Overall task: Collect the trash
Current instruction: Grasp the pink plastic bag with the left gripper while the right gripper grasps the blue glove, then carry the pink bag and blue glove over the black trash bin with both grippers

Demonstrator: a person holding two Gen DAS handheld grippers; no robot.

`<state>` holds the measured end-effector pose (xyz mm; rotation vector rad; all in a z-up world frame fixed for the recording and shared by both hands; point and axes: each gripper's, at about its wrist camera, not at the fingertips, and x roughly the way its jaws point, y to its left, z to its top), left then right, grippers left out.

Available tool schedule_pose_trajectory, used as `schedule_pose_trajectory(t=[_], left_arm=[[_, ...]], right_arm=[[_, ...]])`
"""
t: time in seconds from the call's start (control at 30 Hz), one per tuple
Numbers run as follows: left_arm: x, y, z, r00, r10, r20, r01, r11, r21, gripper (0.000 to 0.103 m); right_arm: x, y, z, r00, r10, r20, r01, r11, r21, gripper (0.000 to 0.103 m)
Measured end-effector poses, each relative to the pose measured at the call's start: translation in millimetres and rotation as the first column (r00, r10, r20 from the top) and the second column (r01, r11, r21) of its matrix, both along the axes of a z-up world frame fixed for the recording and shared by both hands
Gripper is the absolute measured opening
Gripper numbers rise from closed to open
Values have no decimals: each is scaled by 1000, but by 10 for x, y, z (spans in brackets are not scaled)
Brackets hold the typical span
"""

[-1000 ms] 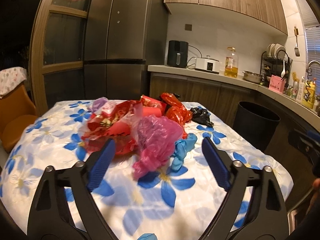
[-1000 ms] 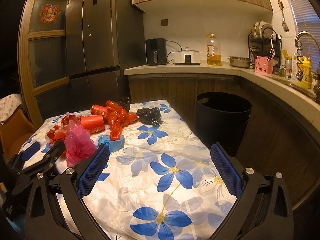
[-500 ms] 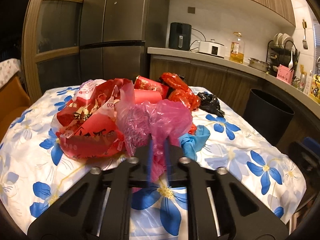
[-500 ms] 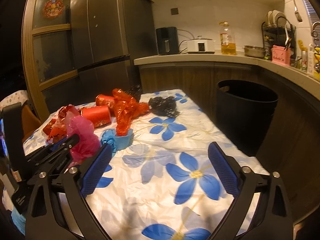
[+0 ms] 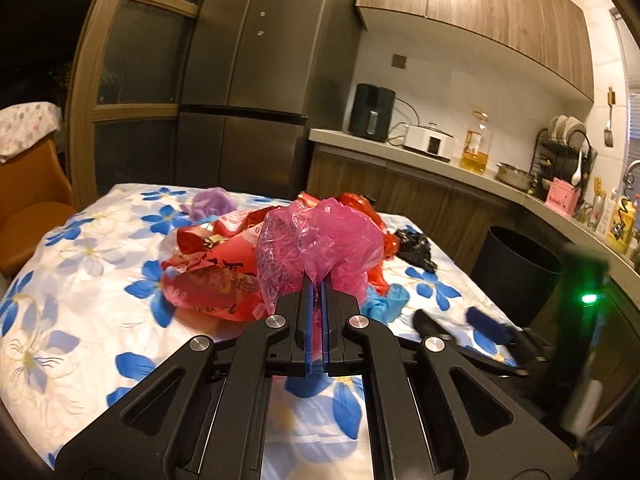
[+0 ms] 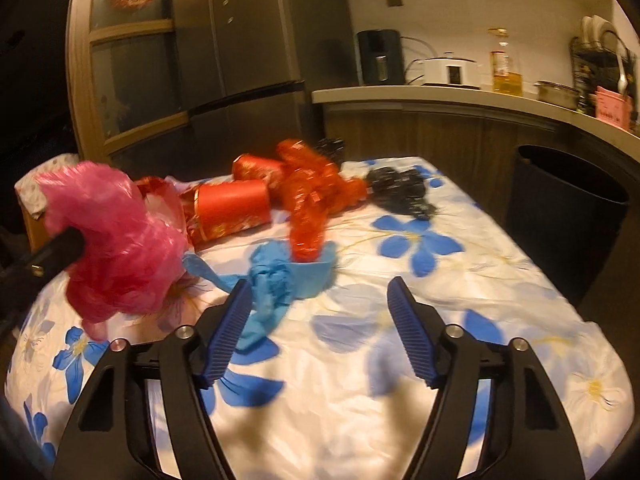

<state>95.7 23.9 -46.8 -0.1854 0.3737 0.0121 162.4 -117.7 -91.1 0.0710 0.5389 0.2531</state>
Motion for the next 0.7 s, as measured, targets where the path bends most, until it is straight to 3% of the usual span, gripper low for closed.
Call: schedule_pose_trajectory(t=[0.17, 0.23, 0.3, 0.4, 0.7], left_arm=[[-12, 27, -17, 999, -31, -19, 31, 999, -38, 2], [-33, 21, -19, 999, -44, -17, 43, 998, -41, 2], [-44, 39, -33, 999, -43, -19, 42, 998, -42, 2], [-39, 84, -50, 999, -34, -29, 33, 998, -49, 2], [-159, -42, -11, 998, -53, -22, 53, 998, -36, 2]], right_arm=[[264, 218, -157, 997, 39, -69, -40, 999, -21, 51], [327, 278, -205, 995, 47, -91, -50, 998, -24, 41], [384, 305, -259, 991, 60, -120, -64, 998, -26, 18], [407, 303, -299, 987, 76, -143, -79, 997, -18, 5], [61, -24, 37, 998, 54, -27, -54, 999, -7, 2]])
